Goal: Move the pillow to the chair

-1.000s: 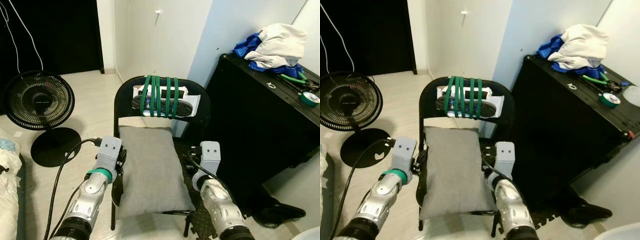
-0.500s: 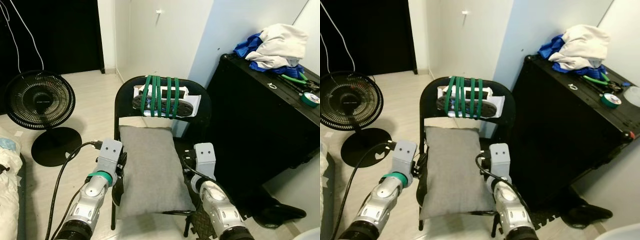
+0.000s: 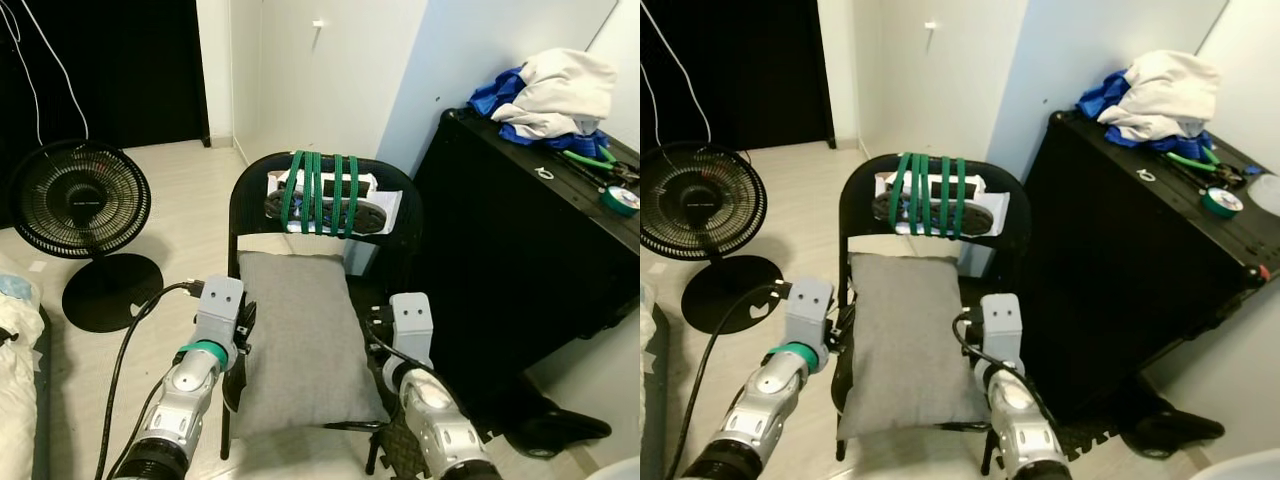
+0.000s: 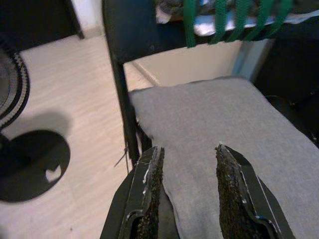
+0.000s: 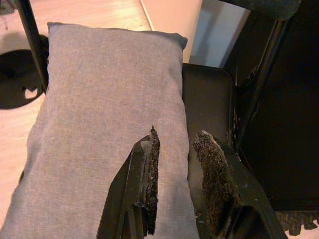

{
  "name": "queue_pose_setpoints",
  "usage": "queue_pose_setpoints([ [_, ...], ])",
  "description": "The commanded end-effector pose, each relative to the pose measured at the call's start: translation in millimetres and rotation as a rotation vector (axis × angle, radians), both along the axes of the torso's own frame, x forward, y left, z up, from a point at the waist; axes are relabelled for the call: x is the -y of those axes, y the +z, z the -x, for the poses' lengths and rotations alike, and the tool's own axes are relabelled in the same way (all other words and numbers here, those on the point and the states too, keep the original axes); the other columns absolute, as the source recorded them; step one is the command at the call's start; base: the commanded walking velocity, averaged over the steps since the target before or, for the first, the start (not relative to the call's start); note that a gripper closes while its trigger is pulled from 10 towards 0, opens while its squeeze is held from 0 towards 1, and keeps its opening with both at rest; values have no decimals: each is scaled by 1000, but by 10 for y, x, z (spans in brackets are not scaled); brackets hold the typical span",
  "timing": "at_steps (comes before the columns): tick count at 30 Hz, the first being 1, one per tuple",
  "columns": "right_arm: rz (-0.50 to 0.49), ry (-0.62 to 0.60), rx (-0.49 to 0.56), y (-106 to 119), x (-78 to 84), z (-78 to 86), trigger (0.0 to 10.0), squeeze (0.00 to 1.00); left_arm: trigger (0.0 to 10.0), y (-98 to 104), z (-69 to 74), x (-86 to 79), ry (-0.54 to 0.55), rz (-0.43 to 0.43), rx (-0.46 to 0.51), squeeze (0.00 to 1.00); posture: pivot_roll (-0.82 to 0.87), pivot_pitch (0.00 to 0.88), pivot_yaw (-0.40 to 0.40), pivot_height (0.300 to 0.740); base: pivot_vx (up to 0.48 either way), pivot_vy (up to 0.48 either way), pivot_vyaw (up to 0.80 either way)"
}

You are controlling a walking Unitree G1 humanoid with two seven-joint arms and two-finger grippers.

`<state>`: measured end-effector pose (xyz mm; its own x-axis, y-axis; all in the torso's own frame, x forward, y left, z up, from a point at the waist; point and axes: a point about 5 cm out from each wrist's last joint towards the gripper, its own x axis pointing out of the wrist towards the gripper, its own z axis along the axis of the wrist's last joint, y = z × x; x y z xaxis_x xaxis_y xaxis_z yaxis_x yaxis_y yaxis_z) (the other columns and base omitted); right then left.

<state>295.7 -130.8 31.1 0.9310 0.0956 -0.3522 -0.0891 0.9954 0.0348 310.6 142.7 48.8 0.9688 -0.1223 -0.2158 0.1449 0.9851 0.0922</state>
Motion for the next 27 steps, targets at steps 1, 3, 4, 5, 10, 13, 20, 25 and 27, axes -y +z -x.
queue_pose_setpoints([
  [1,11,-13,-14,-40,53,25,10000,0,10000,-14,6,10,12,11,-15,0,-35,0,-31,740,0,0,0],
  [3,12,-13,-14,-40,54,22,10000,0,10000,-24,11,1,18,8,-20,0,-35,0,-32,740,0,0,0],
  [4,14,-11,-15,-40,54,19,10000,0,10000,-31,18,-3,18,3,-21,0,-36,0,-34,740,0,0,0],
  [5,14,-11,-15,-40,54,19,10000,0,10000,-31,18,-3,18,3,-21,0,-36,0,-34,740,0,0,0],
  [10,19,-8,-16,-38,54,15,10000,0,10000,-39,29,1,19,5,-23,0,-37,0,-36,740,0,0,0],
  [13,20,-8,-16,-39,54,16,10000,0,10000,-38,29,8,17,4,-22,0,-37,0,-35,740,0,0,0],
  [20,30,-11,-16,-44,67,25,10000,0,10000,-36,26,31,7,1,-21,0,-47,0,-27,740,0,0,0],
  [25,35,-17,-12,-49,84,39,10000,0,10000,-37,25,44,1,1,-23,0,-49,2,-24,740,0,0,0],
  [27,36,-19,-13,-53,88,45,10000,0,10000,-37,23,49,-1,0,-23,0,-49,5,-23,740,0,0,0],
])
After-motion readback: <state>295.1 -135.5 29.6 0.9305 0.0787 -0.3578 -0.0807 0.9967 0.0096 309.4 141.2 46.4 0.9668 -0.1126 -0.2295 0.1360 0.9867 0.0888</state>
